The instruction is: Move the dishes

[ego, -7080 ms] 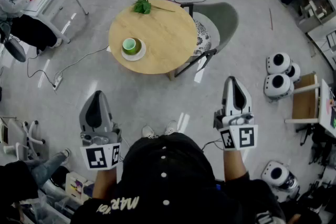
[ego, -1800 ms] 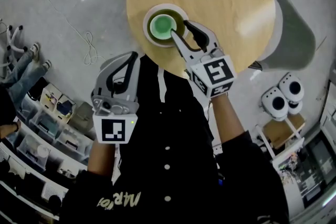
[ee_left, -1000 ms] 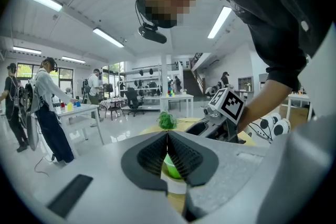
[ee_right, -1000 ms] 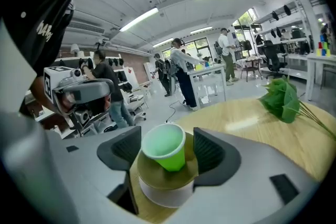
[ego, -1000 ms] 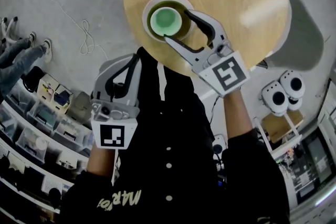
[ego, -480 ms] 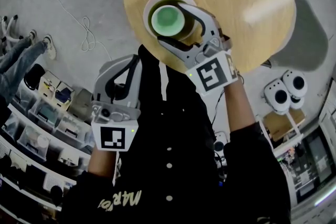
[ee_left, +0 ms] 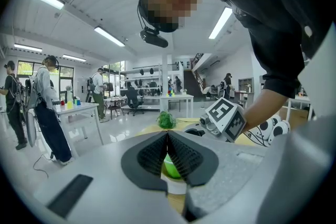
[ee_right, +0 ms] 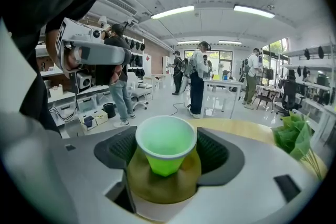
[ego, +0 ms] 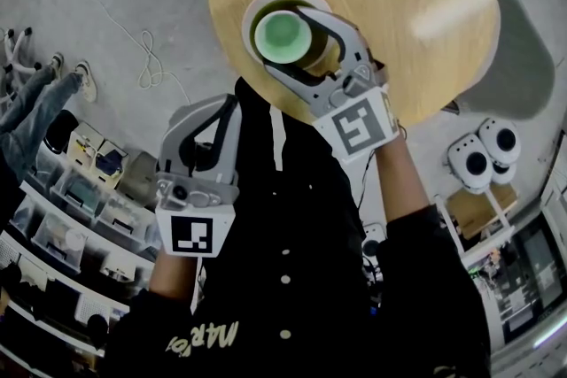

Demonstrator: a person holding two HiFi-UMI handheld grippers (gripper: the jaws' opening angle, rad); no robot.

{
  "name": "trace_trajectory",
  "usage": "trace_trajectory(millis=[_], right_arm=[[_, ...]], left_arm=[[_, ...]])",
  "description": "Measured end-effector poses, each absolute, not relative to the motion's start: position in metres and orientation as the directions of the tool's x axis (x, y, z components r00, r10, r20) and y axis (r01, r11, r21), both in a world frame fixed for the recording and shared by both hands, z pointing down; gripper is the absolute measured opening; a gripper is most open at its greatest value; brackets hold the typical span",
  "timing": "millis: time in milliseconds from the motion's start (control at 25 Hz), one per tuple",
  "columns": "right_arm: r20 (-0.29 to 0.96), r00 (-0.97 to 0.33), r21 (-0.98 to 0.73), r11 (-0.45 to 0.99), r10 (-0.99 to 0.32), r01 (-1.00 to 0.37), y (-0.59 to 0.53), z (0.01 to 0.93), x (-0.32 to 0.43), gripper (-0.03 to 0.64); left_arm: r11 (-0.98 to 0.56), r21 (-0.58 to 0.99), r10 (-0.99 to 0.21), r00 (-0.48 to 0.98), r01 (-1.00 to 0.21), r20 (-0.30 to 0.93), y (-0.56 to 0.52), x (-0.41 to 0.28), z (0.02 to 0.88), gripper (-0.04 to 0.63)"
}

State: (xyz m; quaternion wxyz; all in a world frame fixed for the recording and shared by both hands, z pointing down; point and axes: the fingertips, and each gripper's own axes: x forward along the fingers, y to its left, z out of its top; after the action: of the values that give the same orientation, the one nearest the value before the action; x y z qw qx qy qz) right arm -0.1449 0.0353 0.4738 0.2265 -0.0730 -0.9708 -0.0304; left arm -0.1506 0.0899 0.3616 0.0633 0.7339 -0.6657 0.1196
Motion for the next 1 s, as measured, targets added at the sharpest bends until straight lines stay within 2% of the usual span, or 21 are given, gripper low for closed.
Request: trace_trajectory(millis=[240,440,760,1000], right_arm=[[0.409,-0.908,0.025,0.993,0.093,0.113,0.039,0.451,-0.144,0.351],[0.338,-0.941,0.023,1.000,-0.001,0.007,0.024,0.416,-0.125,0.351],[0.292,-0.934,0.041,0.979,-0.204,-0.201,-0.022,0.385,-0.050,0.351],[0.325,-0.868,0.030,0.921,-0.376,-0.388,-0.052,0.384,0.031,0.351]], left_arm=[[-0.126,-0.082,-0.966,0.104,-0.989,0.236,0.087,-0.146,0.347,0.003],[-0.144,-0.089,-0.968,0.122,-0.986,0.219,0.073,-0.129,0.326,0.003],[-0.258,-0.104,-0.955,0.238,-0.960,0.176,0.033,-0.073,0.294,0.003],[-0.312,-0.105,-0.943,0.293,-0.944,0.159,0.009,-0.033,0.278,0.003]])
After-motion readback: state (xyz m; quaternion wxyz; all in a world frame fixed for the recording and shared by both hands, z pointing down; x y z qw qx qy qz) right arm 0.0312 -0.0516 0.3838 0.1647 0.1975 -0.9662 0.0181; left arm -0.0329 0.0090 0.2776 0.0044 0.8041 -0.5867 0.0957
